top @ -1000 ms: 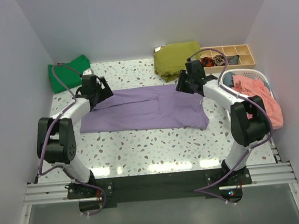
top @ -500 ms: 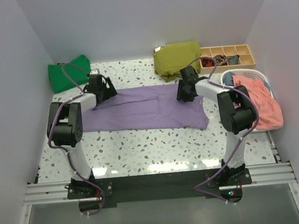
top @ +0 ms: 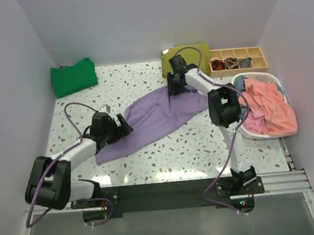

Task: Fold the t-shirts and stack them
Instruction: Rotate the tshirt 90 degrees

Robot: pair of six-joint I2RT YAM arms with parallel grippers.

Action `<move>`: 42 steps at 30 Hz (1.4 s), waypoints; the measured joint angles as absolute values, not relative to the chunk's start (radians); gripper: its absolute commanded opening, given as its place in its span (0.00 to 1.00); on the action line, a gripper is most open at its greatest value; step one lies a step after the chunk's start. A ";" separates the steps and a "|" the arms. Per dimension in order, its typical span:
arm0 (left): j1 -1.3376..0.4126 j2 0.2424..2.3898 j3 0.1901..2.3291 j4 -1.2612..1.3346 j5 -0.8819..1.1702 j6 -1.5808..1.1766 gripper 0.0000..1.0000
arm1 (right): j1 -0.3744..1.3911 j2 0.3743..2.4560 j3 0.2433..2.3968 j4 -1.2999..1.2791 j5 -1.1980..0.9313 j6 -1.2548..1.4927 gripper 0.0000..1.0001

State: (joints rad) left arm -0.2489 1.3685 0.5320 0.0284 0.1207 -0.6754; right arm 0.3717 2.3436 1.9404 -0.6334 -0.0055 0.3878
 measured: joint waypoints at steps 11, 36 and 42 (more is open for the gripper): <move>-0.301 0.981 0.312 -0.191 0.365 -0.772 0.85 | 0.582 2.642 2.474 -0.800 -0.097 0.346 0.51; -0.364 1.304 0.993 -0.324 0.200 -0.608 0.93 | 0.476 2.245 2.037 -0.330 -0.422 0.316 0.56; -0.313 1.623 1.244 -0.177 0.247 -0.537 0.86 | 0.472 1.764 1.676 -0.253 -0.152 0.275 0.56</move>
